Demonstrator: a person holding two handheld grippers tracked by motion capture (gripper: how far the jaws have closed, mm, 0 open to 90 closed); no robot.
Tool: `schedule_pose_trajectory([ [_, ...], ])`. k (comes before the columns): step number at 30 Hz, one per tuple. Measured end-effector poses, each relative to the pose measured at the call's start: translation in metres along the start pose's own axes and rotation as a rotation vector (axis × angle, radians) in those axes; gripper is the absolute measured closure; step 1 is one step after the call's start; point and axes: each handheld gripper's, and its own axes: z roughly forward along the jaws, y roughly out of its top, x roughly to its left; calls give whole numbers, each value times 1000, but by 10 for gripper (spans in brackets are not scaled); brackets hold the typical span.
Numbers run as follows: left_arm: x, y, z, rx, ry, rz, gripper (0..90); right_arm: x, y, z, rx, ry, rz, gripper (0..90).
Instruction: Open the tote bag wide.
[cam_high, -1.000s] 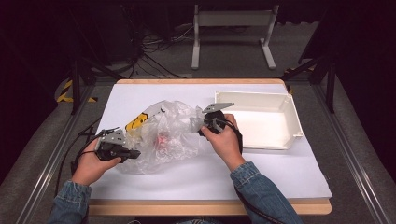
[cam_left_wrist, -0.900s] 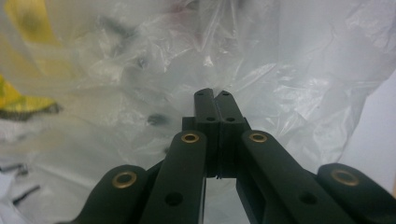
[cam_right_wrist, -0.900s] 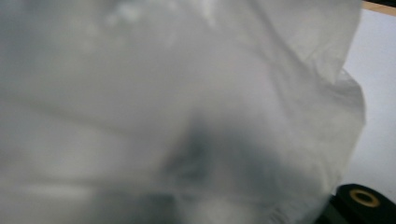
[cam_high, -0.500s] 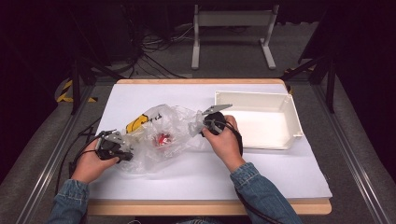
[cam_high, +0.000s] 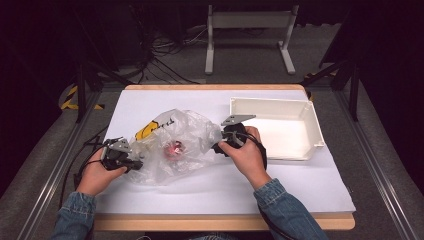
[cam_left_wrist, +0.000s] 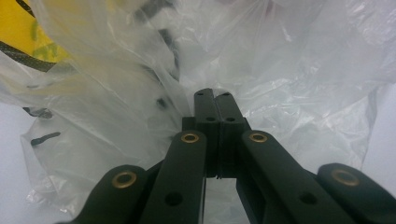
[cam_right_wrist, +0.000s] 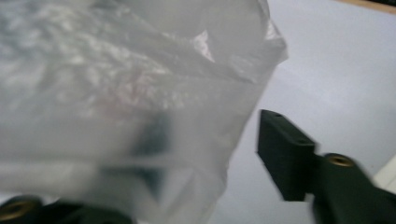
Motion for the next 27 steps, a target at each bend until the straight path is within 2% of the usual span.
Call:
schedule_pose_trajectory([
  [3, 1, 0, -1, -8, 0, -4, 900, 4, 1, -14, -24, -15, -56, 276],
  [7, 1, 0, -3, -26, 12, -10, 900, 8, 3, -34, -52, -16, -97, 230],
  [13, 4, -1, -11, -102, 39, -37, 900, 16, 6, -55, -62, -14, -141, 227],
  [16, 5, -1, -12, -113, 42, -41, 900, 19, 8, -62, -70, -14, -157, 217],
  [21, 6, -1, -13, -125, 47, -45, 900, 30, 16, -78, -115, -4, -199, 213],
  [24, 5, -1, -13, -130, 46, -44, 900, 38, 24, -86, -148, 20, -215, 281],
  [27, 5, 0, -13, -132, 48, -39, 900, 45, 30, -90, -176, 31, -230, 286],
])
